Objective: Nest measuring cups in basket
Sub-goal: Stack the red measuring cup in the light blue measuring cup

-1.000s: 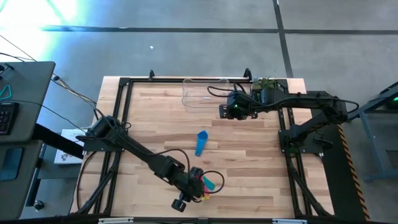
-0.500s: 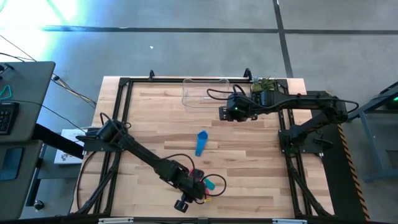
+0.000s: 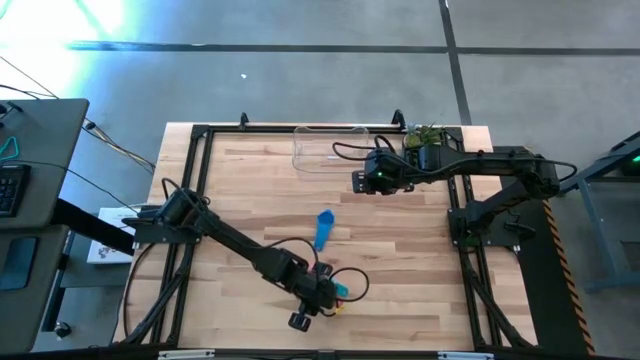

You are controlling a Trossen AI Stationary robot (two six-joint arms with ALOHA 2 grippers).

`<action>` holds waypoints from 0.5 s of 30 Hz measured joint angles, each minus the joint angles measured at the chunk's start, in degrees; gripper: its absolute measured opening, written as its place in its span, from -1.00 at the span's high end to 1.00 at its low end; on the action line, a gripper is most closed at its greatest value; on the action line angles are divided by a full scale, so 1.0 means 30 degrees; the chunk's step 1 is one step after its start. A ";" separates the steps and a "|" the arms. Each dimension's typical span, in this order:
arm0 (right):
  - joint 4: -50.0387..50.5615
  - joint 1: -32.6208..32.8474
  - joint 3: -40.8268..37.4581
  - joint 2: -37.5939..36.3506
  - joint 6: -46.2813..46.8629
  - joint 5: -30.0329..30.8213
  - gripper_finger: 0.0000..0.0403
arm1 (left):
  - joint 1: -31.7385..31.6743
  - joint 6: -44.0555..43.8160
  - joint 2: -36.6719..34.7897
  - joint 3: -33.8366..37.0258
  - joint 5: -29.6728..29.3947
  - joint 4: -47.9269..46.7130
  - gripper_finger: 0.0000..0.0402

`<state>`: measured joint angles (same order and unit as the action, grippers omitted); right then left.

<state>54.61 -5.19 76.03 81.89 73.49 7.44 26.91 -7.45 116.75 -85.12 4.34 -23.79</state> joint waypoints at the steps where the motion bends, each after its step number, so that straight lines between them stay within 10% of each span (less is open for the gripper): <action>1: 0.0000 0.0000 0.0000 0.0000 0.0000 -0.0001 0.41 | -0.0014 -0.0100 0.0000 0.0000 -0.0007 0.0014 0.45; 15: -0.0002 0.0976 0.0000 -0.0025 -0.0136 -0.0853 0.41 | 0.0426 -0.0486 -0.0715 0.0000 0.0463 -0.0625 0.45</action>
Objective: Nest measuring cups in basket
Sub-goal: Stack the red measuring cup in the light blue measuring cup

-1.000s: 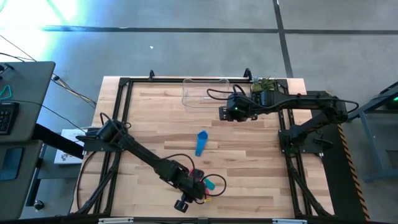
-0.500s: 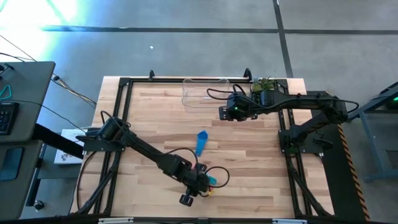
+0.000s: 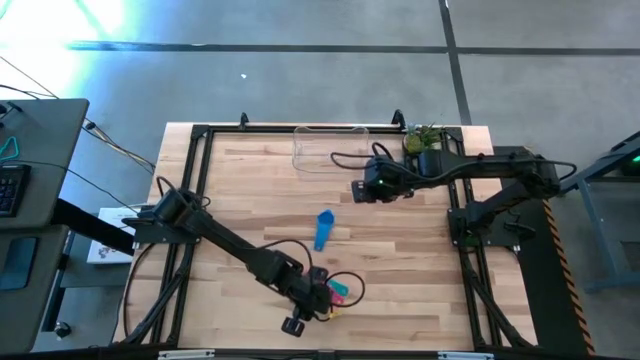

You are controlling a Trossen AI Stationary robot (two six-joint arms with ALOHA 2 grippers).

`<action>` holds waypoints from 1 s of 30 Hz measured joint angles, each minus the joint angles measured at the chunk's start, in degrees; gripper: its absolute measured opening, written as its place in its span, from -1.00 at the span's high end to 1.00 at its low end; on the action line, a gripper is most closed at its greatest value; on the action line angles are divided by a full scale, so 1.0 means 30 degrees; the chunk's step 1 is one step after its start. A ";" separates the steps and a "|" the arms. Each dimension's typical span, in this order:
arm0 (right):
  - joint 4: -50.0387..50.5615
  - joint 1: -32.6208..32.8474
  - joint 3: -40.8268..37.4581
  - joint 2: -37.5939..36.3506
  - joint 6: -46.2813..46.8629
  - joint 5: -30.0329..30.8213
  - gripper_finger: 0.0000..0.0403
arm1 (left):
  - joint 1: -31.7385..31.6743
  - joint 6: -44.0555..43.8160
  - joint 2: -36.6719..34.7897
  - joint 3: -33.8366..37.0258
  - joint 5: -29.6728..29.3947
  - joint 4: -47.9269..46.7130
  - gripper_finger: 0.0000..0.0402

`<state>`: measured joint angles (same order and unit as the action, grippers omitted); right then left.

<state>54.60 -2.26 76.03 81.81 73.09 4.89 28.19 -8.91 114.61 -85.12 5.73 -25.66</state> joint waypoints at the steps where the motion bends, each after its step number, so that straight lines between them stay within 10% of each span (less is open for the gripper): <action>1: -0.0009 0.0231 0.0000 -0.0030 0.0081 0.0004 0.41 | 0.0019 0.0003 -0.0224 -0.0003 -0.0021 -0.0147 0.45; 21: -0.6514 0.8365 0.0000 -0.0187 0.3959 0.4338 0.41 | -0.0544 0.0510 -0.6268 -0.0015 -0.2146 -0.8046 0.45; 30: -1.5344 1.0392 0.0000 -0.0187 -0.0807 0.7507 0.41 | -0.1336 0.0426 -0.9270 -0.0007 -0.2744 -1.1452 0.45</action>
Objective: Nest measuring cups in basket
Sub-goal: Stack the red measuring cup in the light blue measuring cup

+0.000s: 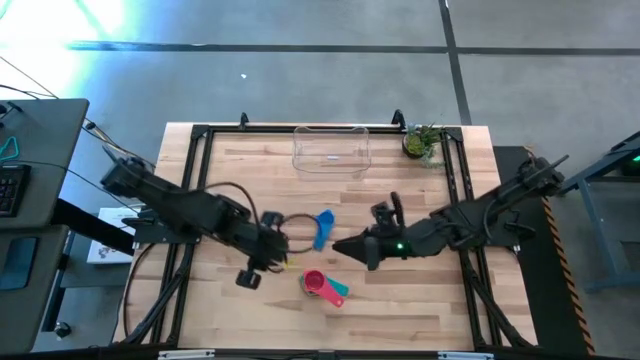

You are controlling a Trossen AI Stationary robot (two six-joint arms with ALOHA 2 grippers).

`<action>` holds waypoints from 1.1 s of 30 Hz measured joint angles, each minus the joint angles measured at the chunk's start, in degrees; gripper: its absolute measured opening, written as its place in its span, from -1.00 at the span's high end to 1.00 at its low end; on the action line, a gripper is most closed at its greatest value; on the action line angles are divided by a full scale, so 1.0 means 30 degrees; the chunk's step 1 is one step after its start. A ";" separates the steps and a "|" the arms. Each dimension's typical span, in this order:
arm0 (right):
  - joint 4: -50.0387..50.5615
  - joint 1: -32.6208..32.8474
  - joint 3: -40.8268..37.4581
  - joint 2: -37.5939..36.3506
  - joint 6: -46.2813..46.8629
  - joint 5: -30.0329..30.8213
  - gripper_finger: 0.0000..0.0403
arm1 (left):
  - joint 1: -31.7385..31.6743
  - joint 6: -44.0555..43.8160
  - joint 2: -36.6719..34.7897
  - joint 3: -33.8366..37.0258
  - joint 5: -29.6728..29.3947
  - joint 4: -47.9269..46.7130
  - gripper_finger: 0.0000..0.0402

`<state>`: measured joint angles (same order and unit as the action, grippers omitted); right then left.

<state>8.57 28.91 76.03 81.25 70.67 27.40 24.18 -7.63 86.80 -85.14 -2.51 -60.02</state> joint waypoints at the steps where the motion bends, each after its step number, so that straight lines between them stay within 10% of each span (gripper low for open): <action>1: -0.1164 0.0131 0.0000 0.0002 -0.0893 0.0149 0.41 | -0.0135 -0.0043 -0.0334 -0.0006 -0.0219 -0.0196 0.45; 9: -0.6177 0.0770 0.2041 0.1395 -0.6952 0.0412 0.41 | -0.1233 -0.0084 -0.2820 0.0000 -0.1304 -0.2212 0.45; 22: 0.9677 0.0792 1.4328 0.8010 -0.2925 -0.0025 0.41 | -0.3253 -0.0103 -0.5163 -0.0007 -0.1405 -0.3282 0.45; 33: 1.3159 0.0898 1.7420 1.2382 0.2291 -0.3467 0.41 | -0.4401 0.0084 -0.5228 -0.0007 -0.1423 -0.4734 0.45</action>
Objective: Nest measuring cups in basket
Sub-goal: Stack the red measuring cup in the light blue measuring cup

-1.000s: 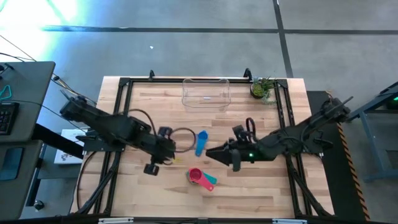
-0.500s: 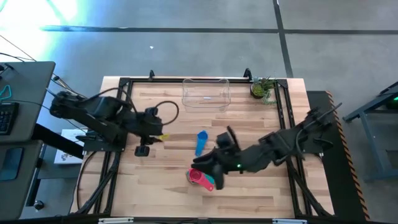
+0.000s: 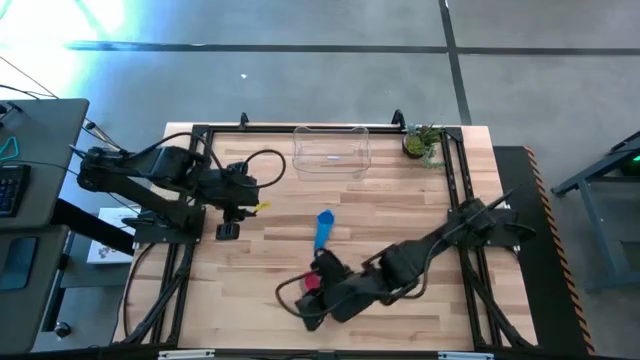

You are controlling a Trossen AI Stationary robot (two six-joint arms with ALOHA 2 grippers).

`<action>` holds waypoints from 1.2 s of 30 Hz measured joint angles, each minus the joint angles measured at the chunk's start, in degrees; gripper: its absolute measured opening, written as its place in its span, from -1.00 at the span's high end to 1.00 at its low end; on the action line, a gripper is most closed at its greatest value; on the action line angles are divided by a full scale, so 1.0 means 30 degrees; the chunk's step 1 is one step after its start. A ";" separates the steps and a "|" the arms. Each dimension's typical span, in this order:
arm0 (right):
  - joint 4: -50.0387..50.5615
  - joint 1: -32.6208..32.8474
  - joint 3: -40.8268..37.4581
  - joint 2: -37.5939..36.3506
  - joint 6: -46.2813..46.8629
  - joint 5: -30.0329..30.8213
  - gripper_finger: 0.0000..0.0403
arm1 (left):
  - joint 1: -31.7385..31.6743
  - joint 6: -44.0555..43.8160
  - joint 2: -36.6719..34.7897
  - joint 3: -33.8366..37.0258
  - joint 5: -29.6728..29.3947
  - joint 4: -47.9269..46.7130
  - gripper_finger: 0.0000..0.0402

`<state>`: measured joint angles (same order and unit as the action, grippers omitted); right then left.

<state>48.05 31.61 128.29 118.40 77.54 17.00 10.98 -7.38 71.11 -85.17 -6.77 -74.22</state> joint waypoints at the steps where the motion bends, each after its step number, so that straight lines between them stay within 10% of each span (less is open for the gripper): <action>1: 0.0058 0.0008 0.0000 0.0212 0.0356 -0.0198 0.41 | -0.0100 0.0000 0.0000 0.0000 0.0001 -0.0063 0.45; 36: 0.3712 0.1387 0.0022 0.5803 0.7852 -0.3751 0.41 | -0.0677 0.0036 0.0007 0.0000 0.0003 -0.0892 0.45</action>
<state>59.18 35.77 128.35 135.81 101.10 5.75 8.95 -7.27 71.13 -85.17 -6.76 -76.90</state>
